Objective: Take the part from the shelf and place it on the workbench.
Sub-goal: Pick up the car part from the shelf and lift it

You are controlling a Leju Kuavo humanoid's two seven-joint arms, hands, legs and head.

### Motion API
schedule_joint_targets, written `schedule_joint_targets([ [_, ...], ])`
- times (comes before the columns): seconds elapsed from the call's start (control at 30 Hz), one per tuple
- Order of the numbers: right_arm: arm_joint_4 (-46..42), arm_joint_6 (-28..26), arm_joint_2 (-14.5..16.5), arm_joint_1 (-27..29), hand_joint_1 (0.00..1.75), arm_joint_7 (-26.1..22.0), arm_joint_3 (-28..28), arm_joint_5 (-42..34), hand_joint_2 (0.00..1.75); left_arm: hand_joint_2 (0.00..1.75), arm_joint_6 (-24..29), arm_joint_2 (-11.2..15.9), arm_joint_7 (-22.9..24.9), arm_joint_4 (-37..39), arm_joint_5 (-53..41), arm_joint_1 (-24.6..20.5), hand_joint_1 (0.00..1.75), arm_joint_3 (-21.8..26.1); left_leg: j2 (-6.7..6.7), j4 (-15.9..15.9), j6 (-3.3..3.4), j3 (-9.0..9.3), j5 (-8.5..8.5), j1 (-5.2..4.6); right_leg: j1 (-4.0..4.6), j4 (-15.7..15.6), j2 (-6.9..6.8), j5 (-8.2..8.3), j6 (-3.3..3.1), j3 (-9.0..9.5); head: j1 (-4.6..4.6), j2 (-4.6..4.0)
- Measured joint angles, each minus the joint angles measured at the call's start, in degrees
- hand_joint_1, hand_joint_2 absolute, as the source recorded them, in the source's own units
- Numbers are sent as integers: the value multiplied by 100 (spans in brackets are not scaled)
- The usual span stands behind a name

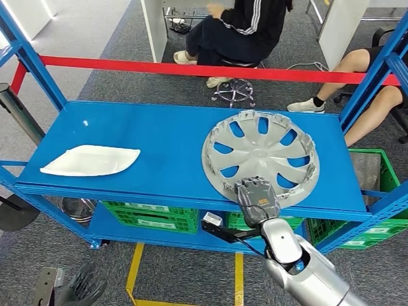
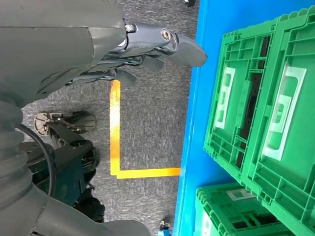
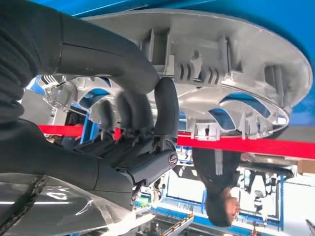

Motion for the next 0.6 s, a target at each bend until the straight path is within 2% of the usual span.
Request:
schedule_joint_targets([
  [0.23,-233,143,0,121,175,-97,-113,75,175,175,-113,-102,-11,-3,-69,-35,0,173,0,0,0,0,0,-1,0,0,0,0,0,1,0,0],
  [0.27,-249,149,0,127,170,-101,-123,77,175,175,-119,-110,-13,-3,-76,-40,0,186,0,0,0,0,0,-1,0,0,0,0,0,1,0,0],
  [0.3,-263,155,0,132,135,-112,-134,75,175,175,-130,-119,-14,-3,-88,-47,0,203,0,0,0,0,0,-1,0,0,0,0,0,1,0,0],
  [0.4,-296,197,0,146,9,-183,-162,17,175,175,-234,-164,-19,-3,-162,-74,0,281,0,0,0,0,0,-1,0,0,0,0,0,1,0,0],
  [0.43,-308,216,0,149,0,-211,-167,-15,175,175,-280,-184,-23,-3,-194,-86,0,316,0,0,0,-1,0,-1,0,0,0,0,0,1,0,0],
  [0.6,-382,303,0,152,0,-318,-169,-200,175,175,-463,-290,-51,-3,-347,-150,0,514,0,0,0,-1,0,-1,0,0,0,0,0,1,0,0],
])
